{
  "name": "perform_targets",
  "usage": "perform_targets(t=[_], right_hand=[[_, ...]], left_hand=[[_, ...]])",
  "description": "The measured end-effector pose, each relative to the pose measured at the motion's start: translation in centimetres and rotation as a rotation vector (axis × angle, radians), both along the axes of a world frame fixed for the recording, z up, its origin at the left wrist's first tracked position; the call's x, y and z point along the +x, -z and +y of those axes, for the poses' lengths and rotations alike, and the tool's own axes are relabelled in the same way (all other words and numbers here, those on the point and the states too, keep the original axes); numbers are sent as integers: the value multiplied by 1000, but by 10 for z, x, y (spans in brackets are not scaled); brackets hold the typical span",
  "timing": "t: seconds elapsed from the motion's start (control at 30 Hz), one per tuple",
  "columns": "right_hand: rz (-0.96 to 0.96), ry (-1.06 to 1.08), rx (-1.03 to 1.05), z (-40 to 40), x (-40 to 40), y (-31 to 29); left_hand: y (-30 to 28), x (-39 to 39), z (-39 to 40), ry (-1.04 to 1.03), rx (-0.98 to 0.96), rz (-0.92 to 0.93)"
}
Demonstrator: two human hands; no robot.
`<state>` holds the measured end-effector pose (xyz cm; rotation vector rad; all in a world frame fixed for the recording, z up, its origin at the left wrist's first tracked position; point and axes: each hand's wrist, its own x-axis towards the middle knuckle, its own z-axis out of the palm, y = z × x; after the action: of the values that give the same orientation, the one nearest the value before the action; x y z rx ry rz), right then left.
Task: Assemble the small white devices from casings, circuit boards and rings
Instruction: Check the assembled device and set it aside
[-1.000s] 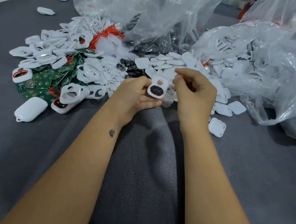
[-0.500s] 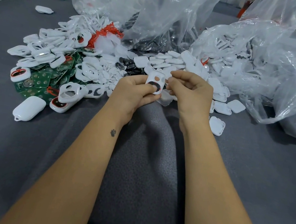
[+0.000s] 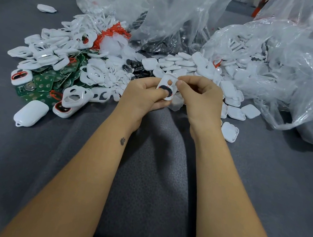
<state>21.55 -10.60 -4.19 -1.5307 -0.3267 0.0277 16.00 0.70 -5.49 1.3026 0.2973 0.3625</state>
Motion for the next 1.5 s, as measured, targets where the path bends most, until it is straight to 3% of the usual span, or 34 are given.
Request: perform_targets(t=[0.37,1.3,1.5], right_hand=[[-56,0,-97,1,-1,0],[-132,153,-196,9,-3,7],[49,78,-57,7,-2,3]], left_hand=[[0,0,-3,3,83,1],[1,-1,-5,15,52,-6],[-1,-4,-3,61,6,-32]])
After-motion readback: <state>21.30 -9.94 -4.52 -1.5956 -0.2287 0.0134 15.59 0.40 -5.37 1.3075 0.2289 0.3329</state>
